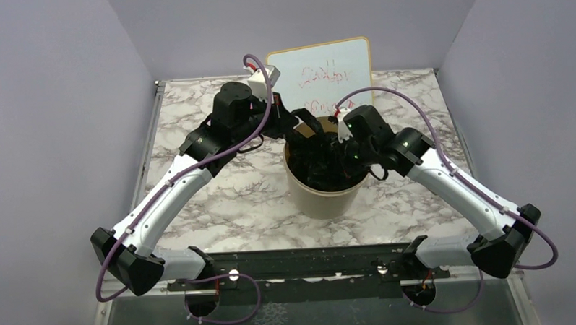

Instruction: Put the trash bags into the trash bin

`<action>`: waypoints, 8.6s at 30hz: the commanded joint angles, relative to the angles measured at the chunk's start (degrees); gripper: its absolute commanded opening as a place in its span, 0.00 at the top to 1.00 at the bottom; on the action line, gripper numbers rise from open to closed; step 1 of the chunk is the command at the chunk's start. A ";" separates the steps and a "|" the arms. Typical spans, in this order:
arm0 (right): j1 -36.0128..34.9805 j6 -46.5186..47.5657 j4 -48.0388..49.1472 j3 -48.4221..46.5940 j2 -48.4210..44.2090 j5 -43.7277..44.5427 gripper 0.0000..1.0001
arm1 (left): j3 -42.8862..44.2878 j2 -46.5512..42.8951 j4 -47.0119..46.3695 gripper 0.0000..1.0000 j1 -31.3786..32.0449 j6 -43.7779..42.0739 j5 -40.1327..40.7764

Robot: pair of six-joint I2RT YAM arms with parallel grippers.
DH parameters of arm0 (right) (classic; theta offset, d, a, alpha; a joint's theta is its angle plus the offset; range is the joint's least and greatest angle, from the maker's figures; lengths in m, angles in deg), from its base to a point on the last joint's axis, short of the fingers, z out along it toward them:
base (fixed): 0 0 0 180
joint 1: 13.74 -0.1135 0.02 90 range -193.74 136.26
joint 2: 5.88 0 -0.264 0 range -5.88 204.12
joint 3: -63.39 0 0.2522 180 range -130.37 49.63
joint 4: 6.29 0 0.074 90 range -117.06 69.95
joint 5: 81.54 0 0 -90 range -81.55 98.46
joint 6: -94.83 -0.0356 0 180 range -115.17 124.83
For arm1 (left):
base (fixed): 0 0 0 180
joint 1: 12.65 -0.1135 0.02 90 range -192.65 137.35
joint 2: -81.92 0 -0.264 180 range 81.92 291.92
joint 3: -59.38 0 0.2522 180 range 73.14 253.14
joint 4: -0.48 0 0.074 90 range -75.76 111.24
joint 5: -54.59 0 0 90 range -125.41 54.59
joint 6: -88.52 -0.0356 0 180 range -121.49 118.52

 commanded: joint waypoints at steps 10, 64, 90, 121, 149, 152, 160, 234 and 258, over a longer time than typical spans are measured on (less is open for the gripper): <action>0.14 2.58 17.83 0.37 5.91 30.23 0.99 | -1.46 -5.26 -2.77 1.00 0.38 2.88 -2.27; 3.13 -2.59 17.11 4.67 -8.90 -5.73 0.92 | 21.37 13.07 30.39 0.84 -4.89 -21.66 -20.27; 3.13 -40.29 24.36 14.24 -17.99 3.87 0.95 | 3.83 3.14 16.65 1.00 -5.47 -5.82 -14.05; 4.79 -7.27 -3.56 -8.01 7.26 -1.59 0.99 | -1.30 -3.74 7.97 1.00 -6.18 6.56 -15.74; 4.80 -4.53 6.24 -0.03 13.11 1.25 0.99 | -4.23 6.80 4.77 1.00 -0.70 3.82 -14.51; 4.79 -5.06 5.95 -3.95 10.28 2.64 0.99 | -0.39 6.17 5.03 1.00 -0.68 3.33 -14.85; 5.02 -5.75 -0.10 -15.71 5.36 19.87 0.98 | 5.03 1.15 5.44 1.00 -1.37 2.06 -9.00; 18.73 -1.10 3.34 -14.69 1.32 21.65 0.91 | 5.40 -7.63 20.28 1.00 -14.63 -7.72 -4.49; 21.41 -5.96 1.92 0.67 -10.52 2.49 0.82 | -4.58 -9.39 22.61 0.69 -16.14 -9.46 -2.00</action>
